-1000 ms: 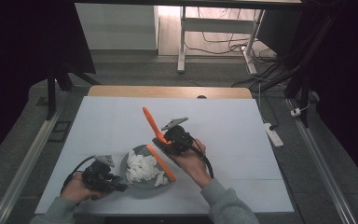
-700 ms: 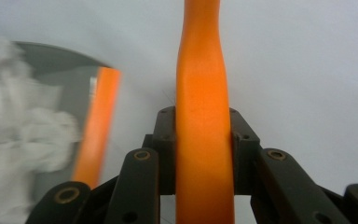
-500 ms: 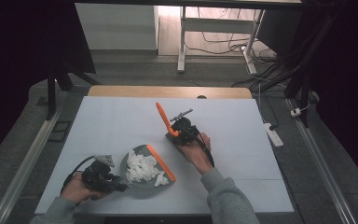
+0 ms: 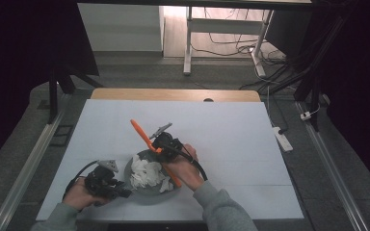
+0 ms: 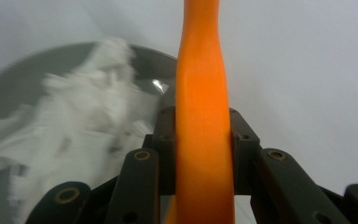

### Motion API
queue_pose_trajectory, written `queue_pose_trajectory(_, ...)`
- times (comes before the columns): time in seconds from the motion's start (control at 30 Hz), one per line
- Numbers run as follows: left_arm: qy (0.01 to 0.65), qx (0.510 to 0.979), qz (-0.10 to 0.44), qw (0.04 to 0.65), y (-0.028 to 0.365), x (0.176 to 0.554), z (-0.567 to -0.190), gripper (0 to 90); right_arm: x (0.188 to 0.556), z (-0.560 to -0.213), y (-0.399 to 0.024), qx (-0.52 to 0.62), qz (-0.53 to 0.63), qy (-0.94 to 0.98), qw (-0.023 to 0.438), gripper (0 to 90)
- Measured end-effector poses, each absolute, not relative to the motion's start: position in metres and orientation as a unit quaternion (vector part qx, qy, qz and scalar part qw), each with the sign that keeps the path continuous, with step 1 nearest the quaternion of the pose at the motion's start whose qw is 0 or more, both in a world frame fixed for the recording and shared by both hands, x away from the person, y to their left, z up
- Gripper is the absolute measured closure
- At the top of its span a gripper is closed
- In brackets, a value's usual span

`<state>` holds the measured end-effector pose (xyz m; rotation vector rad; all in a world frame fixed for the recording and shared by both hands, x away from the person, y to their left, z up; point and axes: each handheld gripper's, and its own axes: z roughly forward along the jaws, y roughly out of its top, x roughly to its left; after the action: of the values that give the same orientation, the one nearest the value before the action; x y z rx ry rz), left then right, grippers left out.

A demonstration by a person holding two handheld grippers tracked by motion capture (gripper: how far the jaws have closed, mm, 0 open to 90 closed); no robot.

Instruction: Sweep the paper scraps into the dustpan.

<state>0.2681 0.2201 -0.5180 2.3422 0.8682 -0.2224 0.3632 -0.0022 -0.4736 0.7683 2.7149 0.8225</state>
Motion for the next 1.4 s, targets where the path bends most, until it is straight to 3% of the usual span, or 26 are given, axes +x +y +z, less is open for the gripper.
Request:
queue_pose_trajectory(0.2, 0.329, 0.887, -0.084, 0.312, 0.22, 0.268, -0.518, 61.7, 0.347, -0.466, 0.005, 0.226, 0.295, 0.925, 0.083, 70.0)
queue_pose_trajectory(0.57, 0.33, 0.887, -0.082, 0.312, 0.22, 0.267, -0.518, 61.7, 0.362, -0.44, -0.04, 0.278, 0.333, 0.893, 0.12, 70.0)
queue_pose_trajectory(1.0, 0.344, 0.881, -0.078, 0.316, 0.217, 0.259, -0.519, 61.7, 0.369, -0.463, -0.089, 0.348, 0.282, 0.884, 0.132, 70.0)
queue_pose_trajectory(1.4, 0.356, 0.877, -0.075, 0.315, 0.21, 0.251, -0.518, 61.7, 0.343, -0.477, -0.049, 0.297, 0.28, 0.908, 0.098, 70.0)
